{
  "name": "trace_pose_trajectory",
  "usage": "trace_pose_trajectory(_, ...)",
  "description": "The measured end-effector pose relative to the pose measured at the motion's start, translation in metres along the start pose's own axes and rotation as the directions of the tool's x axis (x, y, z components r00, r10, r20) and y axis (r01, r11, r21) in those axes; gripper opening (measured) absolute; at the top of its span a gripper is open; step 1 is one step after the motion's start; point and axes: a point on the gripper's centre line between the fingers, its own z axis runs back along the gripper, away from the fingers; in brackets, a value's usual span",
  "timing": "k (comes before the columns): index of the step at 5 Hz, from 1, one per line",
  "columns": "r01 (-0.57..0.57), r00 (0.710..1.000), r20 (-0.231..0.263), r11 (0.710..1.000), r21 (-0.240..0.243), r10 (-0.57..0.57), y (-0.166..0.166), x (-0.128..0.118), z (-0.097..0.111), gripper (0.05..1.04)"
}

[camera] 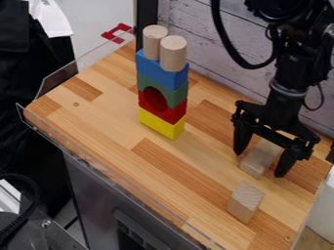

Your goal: Put the rectangular block on top of the two cylinders

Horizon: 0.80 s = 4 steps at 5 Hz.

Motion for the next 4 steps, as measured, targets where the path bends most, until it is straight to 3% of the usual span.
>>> trace_pose_trajectory(1, -0.02, 1.0, -0.004, 1.0, -0.018, 0.02, -0.001, 0.001, -0.007, 0.964)
trace_pose_trajectory(2, -0.056, 0.998, 0.0, 0.998, -0.017, 0.056, 0.002, -0.003, -0.014, 0.685)
trace_pose_trajectory(3, -0.082, 0.997, 0.001, 0.996, -0.024, 0.082, 0.004, -0.004, -0.017, 0.54)
trace_pose_trajectory(4, -0.117, 0.993, -0.018, 0.993, 0.019, 0.117, 0.01, -0.011, -0.01, 0.54)
